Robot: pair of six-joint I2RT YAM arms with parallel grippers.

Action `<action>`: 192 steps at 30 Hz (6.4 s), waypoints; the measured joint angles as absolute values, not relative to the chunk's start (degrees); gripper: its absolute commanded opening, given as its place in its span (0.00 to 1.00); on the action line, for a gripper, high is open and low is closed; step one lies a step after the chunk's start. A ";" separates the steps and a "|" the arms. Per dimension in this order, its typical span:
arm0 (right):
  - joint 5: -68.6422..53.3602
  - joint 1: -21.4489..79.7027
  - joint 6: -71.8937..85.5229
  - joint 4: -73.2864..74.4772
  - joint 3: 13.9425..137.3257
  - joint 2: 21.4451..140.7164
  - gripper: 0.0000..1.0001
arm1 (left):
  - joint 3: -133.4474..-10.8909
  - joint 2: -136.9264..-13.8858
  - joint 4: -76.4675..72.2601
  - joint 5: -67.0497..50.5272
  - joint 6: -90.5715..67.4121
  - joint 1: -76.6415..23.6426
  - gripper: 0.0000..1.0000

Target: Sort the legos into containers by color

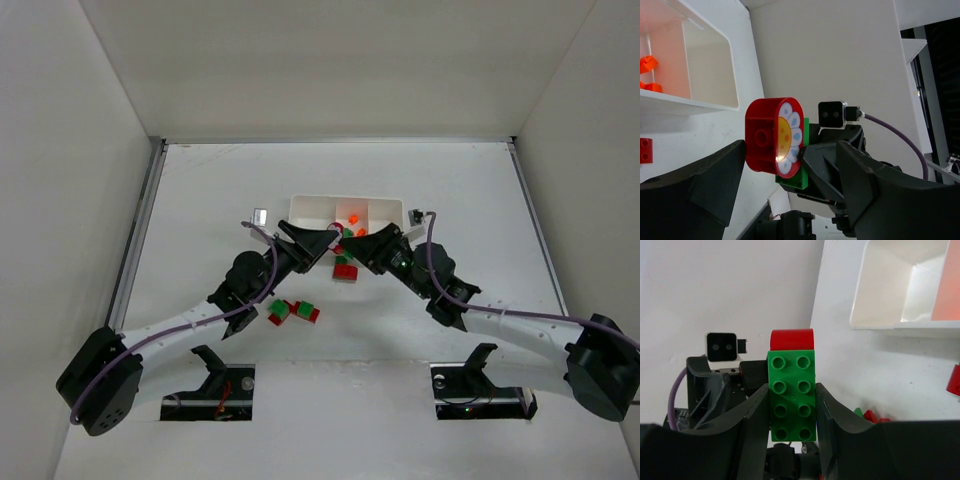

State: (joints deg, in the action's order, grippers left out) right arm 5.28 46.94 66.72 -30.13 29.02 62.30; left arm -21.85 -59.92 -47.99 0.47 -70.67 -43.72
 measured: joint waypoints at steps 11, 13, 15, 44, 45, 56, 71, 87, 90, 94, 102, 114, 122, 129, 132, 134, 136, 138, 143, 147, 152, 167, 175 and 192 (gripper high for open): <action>3.77 46.87 72.84 -40.80 29.02 67.88 0.29 | -21.78 -61.28 -50.74 0.73 -72.20 -42.30 0.66; 2.94 46.89 73.84 -42.33 29.02 68.42 0.29 | -21.69 -61.78 -51.16 0.58 -72.42 -42.28 0.66; 2.55 46.89 74.48 -43.46 28.99 68.71 0.29 | -21.54 -62.22 -51.66 0.47 -72.73 -42.24 0.63; 0.91 46.89 76.66 -47.18 26.17 69.41 0.59 | -20.99 -62.50 -54.52 0.45 -73.36 -40.38 0.22; 0.89 46.89 76.51 -47.20 26.15 69.41 0.59 | -20.99 -62.50 -54.50 0.47 -73.38 -40.34 0.22; 0.56 46.89 75.83 -48.12 24.62 69.23 0.45 | -19.38 -62.37 -54.54 -1.02 -75.79 -37.58 0.19; -2.87 46.92 76.27 -52.14 25.04 73.41 0.38 | -19.09 -62.48 -54.15 -1.45 -76.60 -36.97 0.19; -5.04 43.68 74.61 -47.94 24.71 66.26 0.27 | -15.31 -58.13 -53.60 -6.11 -76.12 -30.35 0.16; -5.04 42.33 72.84 -46.17 25.45 64.53 0.27 | -14.02 -55.96 -50.68 -6.92 -75.42 -26.92 0.16; -5.04 41.30 68.88 -39.35 31.14 68.82 0.27 | -13.93 -51.42 -46.83 -8.80 -73.25 -24.84 0.17; -4.56 40.18 59.22 -24.05 49.17 85.08 0.28 | -14.61 -44.31 -38.20 -12.05 -64.77 -23.38 0.19; -1.72 40.18 52.14 -12.12 63.40 102.50 0.52 | -15.00 -43.75 -28.38 -11.55 -55.94 -24.10 0.19; 0.01 39.40 50.28 -10.92 63.64 100.05 0.58 | -16.80 -45.52 -27.38 -9.23 -54.13 -26.92 0.19; 4.82 36.84 47.33 -12.93 50.11 81.17 0.26 | -23.94 -52.71 -26.89 -2.55 -50.33 -36.07 0.19; 9.32 34.52 46.11 -13.10 40.23 67.92 0.25 | -28.93 -59.33 -27.24 1.23 -47.42 -41.47 0.19; 12.49 32.56 45.34 -12.45 35.22 60.49 0.25 | -32.93 -65.01 -27.59 3.64 -45.23 -44.77 0.19; 15.49 30.87 44.71 -11.42 31.59 55.09 0.28 | -37.26 -71.20 -28.03 5.45 -43.27 -47.37 0.19; 18.09 29.54 44.25 -10.22 28.34 51.03 0.35 | -41.65 -77.12 -28.49 6.74 -41.58 -49.06 0.19; 21.71 28.08 43.51 -8.60 21.89 45.87 0.44 | -53.28 -90.17 -29.15 8.86 -38.11 -50.30 0.20; 22.17 27.62 43.27 -7.88 19.92 44.60 0.48 | -61.84 -98.87 -29.23 9.78 -36.23 -50.22 0.20; 22.11 27.44 43.03 -7.84 19.70 41.30 0.54 | -68.42 -106.43 -27.81 10.22 -35.05 -50.19 0.29; 18.48 32.88 38.81 -9.85 19.84 45.67 0.35 | -66.46 -103.44 -25.26 10.85 -33.06 -49.87 0.53; 10.66 45.34 31.57 -12.12 27.22 65.32 0.71 | -50.02 -81.49 -25.54 11.79 -33.87 -48.56 0.48; 12.75 51.16 18.81 -12.67 38.22 87.92 0.94 | -29.91 -61.52 -21.82 11.14 -38.68 -40.71 0.46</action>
State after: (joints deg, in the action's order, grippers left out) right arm 12.75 51.16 18.81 -12.67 38.22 87.92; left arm -29.91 -61.52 -21.82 11.14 -38.68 -40.71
